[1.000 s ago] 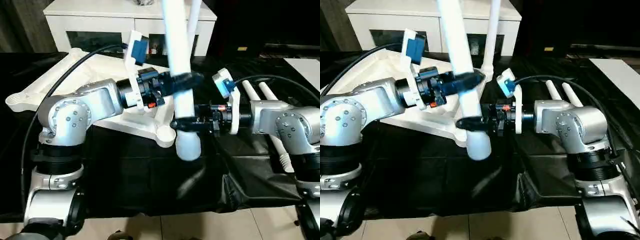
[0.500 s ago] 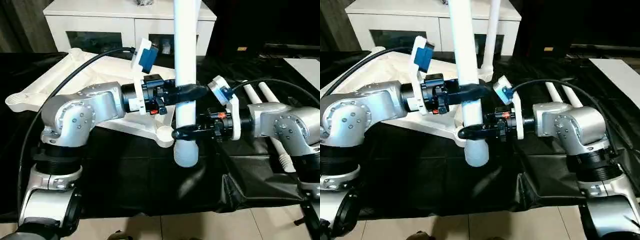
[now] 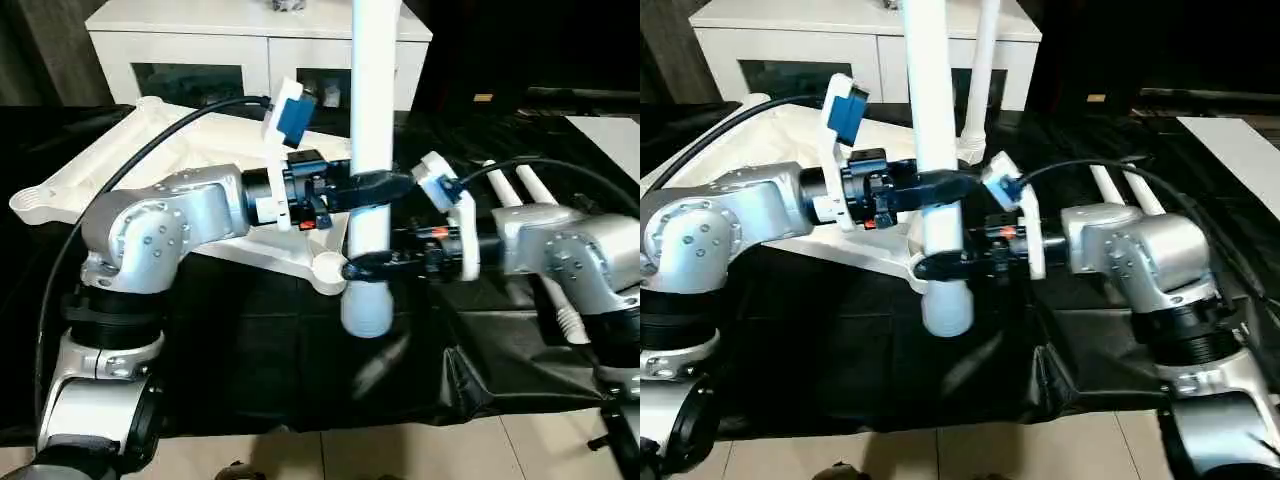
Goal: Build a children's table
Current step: Pick table leg
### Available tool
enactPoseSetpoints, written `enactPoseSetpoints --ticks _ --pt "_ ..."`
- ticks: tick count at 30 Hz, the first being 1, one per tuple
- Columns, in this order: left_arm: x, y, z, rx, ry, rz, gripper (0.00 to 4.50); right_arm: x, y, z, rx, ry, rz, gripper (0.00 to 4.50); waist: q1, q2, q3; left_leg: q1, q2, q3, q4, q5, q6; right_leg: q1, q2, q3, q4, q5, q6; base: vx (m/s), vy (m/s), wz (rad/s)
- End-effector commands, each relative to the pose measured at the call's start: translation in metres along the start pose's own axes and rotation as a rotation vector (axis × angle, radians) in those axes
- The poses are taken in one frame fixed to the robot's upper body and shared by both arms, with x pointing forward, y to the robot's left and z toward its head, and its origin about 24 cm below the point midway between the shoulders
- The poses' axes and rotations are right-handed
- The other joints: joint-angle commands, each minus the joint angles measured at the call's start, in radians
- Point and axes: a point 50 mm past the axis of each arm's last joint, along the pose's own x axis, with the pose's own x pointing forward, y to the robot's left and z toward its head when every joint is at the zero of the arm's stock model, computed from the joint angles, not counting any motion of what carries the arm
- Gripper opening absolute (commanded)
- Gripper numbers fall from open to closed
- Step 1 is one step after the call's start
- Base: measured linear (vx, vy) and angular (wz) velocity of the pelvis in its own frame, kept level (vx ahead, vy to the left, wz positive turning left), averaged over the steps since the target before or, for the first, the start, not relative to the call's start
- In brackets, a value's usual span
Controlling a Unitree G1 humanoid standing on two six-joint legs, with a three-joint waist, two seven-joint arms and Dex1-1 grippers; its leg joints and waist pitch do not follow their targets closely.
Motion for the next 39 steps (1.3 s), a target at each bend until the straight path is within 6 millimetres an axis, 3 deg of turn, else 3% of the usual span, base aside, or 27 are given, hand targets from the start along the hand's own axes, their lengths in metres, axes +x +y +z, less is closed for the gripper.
enactPoseSetpoints --ticks 1,4,8,10,11,12,15,19,20,23,25,29,33,35,39 --pt "-0.002 -0.011 0.003 0.006 -0.014 -0.069 2.89 -0.011 -0.004 -0.002 0.018 -0.041 -0.081 1.94 0.003 -0.002 -0.080 0.011 0.033 -0.008 -0.064 -0.089 -0.007 0.059 -0.073 0.049 -0.060 -0.175 -0.203 0.000 0.000 0.00" --pt "-0.006 -0.013 0.000 -0.002 -0.012 -0.078 3.20 -0.017 -0.003 -0.001 0.022 -0.074 -0.107 1.93 0.002 -0.002 -0.080 0.011 0.034 -0.010 -0.066 -0.087 -0.012 0.059 -0.072 0.049 -0.058 -0.163 -0.204 0.000 0.000 0.00" --pt "-0.015 -0.016 -0.006 -0.011 -0.021 -0.067 3.56 -0.036 -0.003 -0.003 0.046 -0.137 -0.182 1.90 0.005 0.007 -0.078 0.013 0.033 -0.010 -0.067 -0.115 -0.020 0.058 -0.073 0.048 -0.064 -0.199 -0.193 0.000 0.000 0.00" --pt "-0.017 -0.017 -0.008 -0.016 -0.023 -0.074 3.75 -0.042 -0.003 -0.006 0.056 -0.149 -0.212 1.88 0.006 0.004 -0.078 0.014 0.034 -0.010 -0.068 -0.117 -0.022 0.057 -0.072 0.049 -0.066 -0.202 -0.186 0.000 0.000 0.00" --pt "-0.019 -0.017 -0.009 -0.014 -0.024 -0.065 3.81 -0.043 -0.003 -0.008 0.060 -0.153 -0.227 1.87 0.007 0.010 -0.078 0.013 0.033 -0.011 -0.068 -0.121 -0.024 0.056 -0.072 0.048 -0.065 -0.208 -0.187 0.000 0.000 0.00" --pt "-0.020 -0.015 -0.010 0.009 -0.034 -0.022 3.81 -0.045 -0.003 -0.010 0.061 -0.158 -0.246 1.87 0.007 0.015 -0.079 0.015 0.032 -0.011 -0.068 -0.124 -0.030 0.055 -0.071 0.047 -0.066 -0.212 -0.187 0.000 0.000 0.00" --pt "-0.028 -0.004 -0.017 0.050 -0.065 0.136 4.19 -0.048 -0.002 -0.015 0.052 -0.186 -0.310 1.86 0.005 0.012 -0.076 0.013 0.033 -0.011 -0.070 -0.136 -0.035 0.057 -0.069 0.047 -0.070 -0.200 -0.188 0.000 0.000 0.00" --pt "-0.048 0.022 -0.029 0.130 -0.133 0.511 4.24 -0.048 -0.005 -0.022 0.012 -0.231 -0.479 1.85 -0.006 0.015 -0.075 0.007 0.031 -0.015 -0.071 -0.156 -0.033 0.061 -0.068 0.046 -0.081 -0.264 -0.135 0.000 0.000 0.00" --pt "-0.052 0.026 -0.031 0.151 -0.137 0.583 4.24 -0.048 -0.006 -0.024 0.010 -0.235 -0.512 1.85 -0.008 0.015 -0.077 0.011 0.028 -0.014 -0.070 -0.162 -0.030 0.058 -0.068 0.045 -0.085 -0.297 -0.117 0.000 0.000 0.00" --pt "-0.081 0.039 -0.044 0.217 -0.190 0.964 4.24 -0.048 -0.015 -0.043 -0.078 -0.213 -0.827 1.85 -0.012 0.027 -0.074 0.015 0.030 -0.015 -0.073 -0.185 -0.044 0.050 -0.064 0.044 -0.092 -0.319 -0.097 0.000 0.000 0.00" --pt "-0.092 0.037 -0.051 0.230 -0.196 1.075 4.24 -0.049 -0.018 -0.047 -0.129 -0.268 -0.951 1.85 -0.015 0.023 -0.077 0.011 0.030 -0.018 -0.074 -0.184 -0.051 0.051 -0.066 0.042 -0.090 -0.332 -0.084 0.000 0.000 0.00" --pt "-0.100 0.022 -0.072 0.319 -0.181 1.201 4.24 -0.041 -0.010 -0.060 -0.210 -0.305 -1.091 1.85 -0.025 0.040 -0.076 0.015 0.033 -0.021 -0.080 -0.240 -0.042 0.041 -0.061 0.042 -0.093 -0.335 -0.082 0.000 0.000 0.00" --pt "-0.103 0.016 -0.088 0.312 -0.190 1.264 4.24 -0.032 0.001 -0.067 -0.130 -0.506 -1.043 1.85 -0.031 0.041 -0.070 0.014 0.032 -0.024 -0.087 -0.315 -0.025 0.037 -0.062 0.041 -0.105 -0.385 -0.069 0.000 0.000 0.00" --pt "-0.100 0.016 -0.092 0.359 -0.186 1.289 4.24 -0.029 0.002 -0.066 -0.091 -0.593 -1.056 1.85 -0.040 0.040 -0.065 0.014 0.031 -0.028 -0.091 -0.354 -0.022 0.032 -0.061 0.039 -0.111 -0.427 -0.044 0.000 0.000 0.00" --pt "-0.092 0.021 -0.096 0.345 -0.183 1.296 4.24 -0.023 0.000 -0.068 -0.100 -0.599 -1.058 1.85 -0.045 0.042 -0.064 0.019 0.027 -0.029 -0.089 -0.373 -0.028 0.027 -0.060 0.040 -0.117 -0.471 -0.017 0.000 0.000 0.00"
